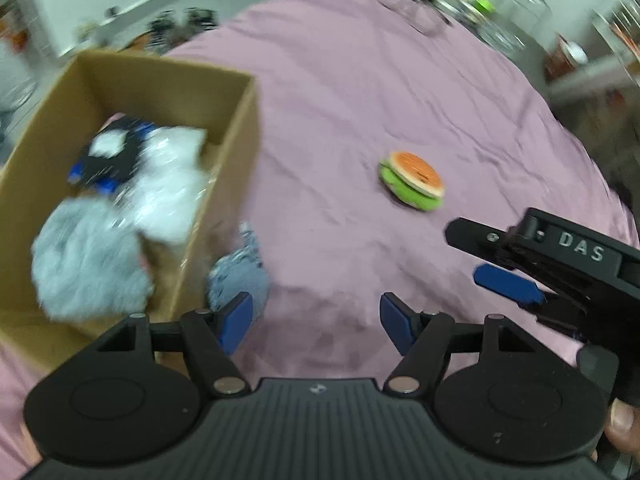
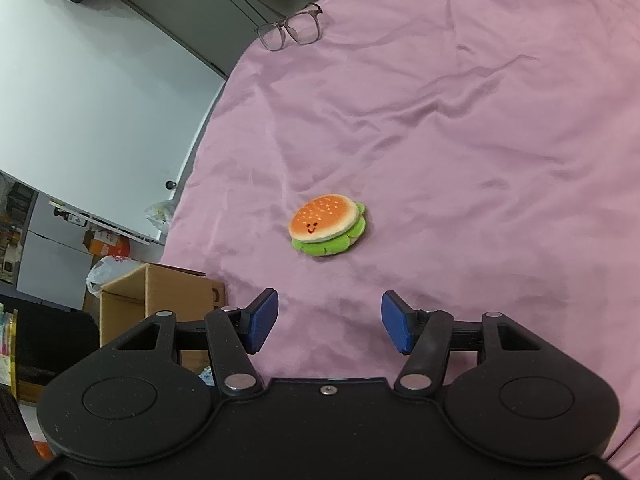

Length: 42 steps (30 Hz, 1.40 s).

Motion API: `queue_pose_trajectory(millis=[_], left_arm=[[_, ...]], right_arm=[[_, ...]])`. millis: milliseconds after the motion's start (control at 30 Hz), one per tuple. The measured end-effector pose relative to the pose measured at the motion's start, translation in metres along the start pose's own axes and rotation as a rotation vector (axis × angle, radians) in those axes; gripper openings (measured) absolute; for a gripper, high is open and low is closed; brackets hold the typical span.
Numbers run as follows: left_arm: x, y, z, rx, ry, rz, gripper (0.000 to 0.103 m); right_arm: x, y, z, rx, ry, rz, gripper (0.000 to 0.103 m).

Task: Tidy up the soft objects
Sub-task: 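Close the left gripper on the denim plush while the right gripper grasps the burger plush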

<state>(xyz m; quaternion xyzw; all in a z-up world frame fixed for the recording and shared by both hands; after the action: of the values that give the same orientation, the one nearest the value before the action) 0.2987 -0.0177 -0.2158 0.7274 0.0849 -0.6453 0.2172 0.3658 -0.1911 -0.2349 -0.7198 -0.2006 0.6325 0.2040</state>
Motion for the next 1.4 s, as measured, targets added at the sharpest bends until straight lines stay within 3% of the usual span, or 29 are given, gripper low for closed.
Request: queue_pose_trajectory(millis=[433, 867, 1133, 1400], left_arm=[[0.018, 0.002, 0.023, -0.294, 0.126, -0.070, 0.070], [0.048, -0.021, 0.023, -0.616, 0.120, -0.042, 0.071], [0.055, -0.029, 0.016, -0.717, 0.124, -0.054, 0.071], [0.055, -0.040, 0.002, -0.808, 0.085, -0.046, 0.071]], right_arm=[[0.007, 0.003, -0.010, -0.036, 0.001, 0.039, 0.057], [0.043, -0.013, -0.034, -0.293, -0.067, 0.168, 0.063], [0.055, -0.017, -0.058, -0.390, -0.075, 0.219, 0.068], [0.073, -0.028, -0.051, -0.486, -0.113, 0.240, 0.068]])
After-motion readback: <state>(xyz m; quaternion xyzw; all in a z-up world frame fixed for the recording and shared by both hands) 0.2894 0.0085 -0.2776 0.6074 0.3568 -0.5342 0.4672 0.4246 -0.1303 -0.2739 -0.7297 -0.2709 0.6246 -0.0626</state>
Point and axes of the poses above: each gripper's, at about its wrist camera, not at the fingertips, and x roughly the way its jaws point, y to its right, z to its underside, the point moved 4 cm from there along x, roughly the way its jaws point, and after that the axes turned 15 degrees about -y, right-handed, at the moved point
